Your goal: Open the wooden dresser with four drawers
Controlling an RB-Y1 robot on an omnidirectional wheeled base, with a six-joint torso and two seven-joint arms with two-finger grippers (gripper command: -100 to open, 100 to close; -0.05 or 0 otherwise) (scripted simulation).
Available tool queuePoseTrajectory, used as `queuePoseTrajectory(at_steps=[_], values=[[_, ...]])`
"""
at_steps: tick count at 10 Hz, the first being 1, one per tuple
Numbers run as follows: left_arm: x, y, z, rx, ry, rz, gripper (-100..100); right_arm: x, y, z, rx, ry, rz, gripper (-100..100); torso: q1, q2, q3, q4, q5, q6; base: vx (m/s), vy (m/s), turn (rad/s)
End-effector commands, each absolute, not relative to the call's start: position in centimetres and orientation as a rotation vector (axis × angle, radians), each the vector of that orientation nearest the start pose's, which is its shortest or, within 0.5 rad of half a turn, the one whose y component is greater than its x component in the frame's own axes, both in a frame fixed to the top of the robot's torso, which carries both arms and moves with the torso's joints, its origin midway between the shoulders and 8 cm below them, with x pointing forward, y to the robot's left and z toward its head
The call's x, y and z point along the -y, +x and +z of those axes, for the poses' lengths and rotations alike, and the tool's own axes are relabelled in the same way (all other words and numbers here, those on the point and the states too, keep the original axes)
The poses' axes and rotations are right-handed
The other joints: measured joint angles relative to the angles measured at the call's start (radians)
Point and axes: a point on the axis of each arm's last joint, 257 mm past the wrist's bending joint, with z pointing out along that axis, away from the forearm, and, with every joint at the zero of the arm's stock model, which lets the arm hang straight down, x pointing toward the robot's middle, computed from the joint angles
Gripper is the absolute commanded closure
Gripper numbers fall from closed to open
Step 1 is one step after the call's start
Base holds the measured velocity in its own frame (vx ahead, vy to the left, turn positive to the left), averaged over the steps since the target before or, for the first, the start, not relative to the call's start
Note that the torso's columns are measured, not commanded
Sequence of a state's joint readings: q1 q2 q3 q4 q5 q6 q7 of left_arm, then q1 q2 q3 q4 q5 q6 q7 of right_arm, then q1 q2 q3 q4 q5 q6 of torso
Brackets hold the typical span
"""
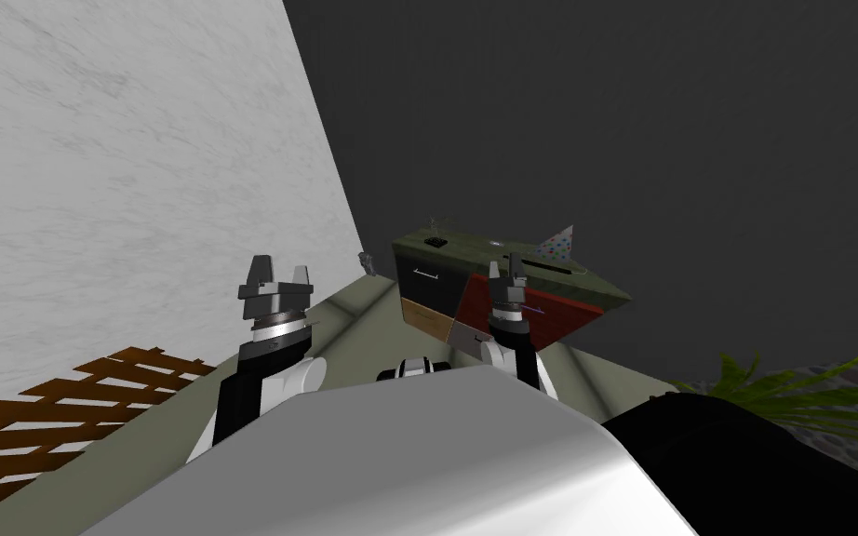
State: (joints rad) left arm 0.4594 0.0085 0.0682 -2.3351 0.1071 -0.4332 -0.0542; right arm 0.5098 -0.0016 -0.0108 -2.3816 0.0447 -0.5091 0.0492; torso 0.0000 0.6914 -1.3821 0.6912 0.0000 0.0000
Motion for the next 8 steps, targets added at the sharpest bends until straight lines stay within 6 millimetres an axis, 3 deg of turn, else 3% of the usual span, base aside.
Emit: queuePoseTrajectory(at_steps=[1,4,8], values=[[-30.7,34.0,5.1,-0.548,-0.667,-1.277,0,26.2,33.0,5.7,-0.662,0.496,1.213,-100,0.001,0.033,-0.069,0.033,0.0,0.0,0.007,0.028,0.023],[-30.7,34.0,5.1,-0.548,-0.668,-1.277,0,25.0,35.1,3.3,-0.796,0.468,1.146,-100,0.001,0.046,-0.094,0.046,0.0,0.0,0.01,0.049,0.029],[-30.7,34.0,5.1,-0.548,-0.668,-1.277,0,24.0,38.5,-1.5,-1.002,0.437,0.987,-100,0.0,0.046,-0.094,0.047,0.0,0.0,0.022,0.071,0.045]])
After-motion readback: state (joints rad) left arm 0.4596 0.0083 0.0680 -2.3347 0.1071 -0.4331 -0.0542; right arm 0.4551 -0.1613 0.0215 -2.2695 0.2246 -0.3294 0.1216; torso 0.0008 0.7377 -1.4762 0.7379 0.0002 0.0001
